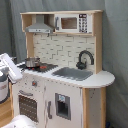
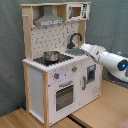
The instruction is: Play with the kitchen
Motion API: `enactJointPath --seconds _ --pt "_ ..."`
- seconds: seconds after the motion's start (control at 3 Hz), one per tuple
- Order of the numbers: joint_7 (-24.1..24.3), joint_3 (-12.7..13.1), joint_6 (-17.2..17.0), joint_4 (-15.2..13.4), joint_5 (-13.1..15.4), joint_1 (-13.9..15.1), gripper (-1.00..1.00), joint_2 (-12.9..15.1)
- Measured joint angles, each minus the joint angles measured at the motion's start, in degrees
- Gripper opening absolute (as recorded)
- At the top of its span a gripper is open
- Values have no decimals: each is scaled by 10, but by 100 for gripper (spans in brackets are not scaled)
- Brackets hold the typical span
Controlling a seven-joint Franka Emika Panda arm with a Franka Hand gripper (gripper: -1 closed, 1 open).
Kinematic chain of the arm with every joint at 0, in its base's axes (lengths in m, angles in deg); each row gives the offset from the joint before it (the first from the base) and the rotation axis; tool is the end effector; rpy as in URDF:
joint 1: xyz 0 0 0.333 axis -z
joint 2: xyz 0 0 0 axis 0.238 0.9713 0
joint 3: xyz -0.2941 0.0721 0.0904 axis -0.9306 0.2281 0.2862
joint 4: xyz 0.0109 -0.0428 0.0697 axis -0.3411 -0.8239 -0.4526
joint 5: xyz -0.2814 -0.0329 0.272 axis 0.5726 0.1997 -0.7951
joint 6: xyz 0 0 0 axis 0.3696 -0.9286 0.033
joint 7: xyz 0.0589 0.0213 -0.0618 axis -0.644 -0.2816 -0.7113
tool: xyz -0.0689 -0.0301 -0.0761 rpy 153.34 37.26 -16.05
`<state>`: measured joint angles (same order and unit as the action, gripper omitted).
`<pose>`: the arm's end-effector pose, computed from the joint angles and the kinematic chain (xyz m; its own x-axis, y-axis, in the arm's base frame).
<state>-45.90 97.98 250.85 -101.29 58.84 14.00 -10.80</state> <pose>0.2462 0.3934 0.4914 0.1164 0.9901 -0.0780 -0.0569 0.0851 0.9947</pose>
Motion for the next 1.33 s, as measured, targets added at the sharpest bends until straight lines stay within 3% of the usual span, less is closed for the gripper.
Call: enactJointPath --seconds 0.67,1.33 --pt "-106 -19 40 16 0 26 100 26" --pt "-225 -67 75 18 -1 47 100 42"
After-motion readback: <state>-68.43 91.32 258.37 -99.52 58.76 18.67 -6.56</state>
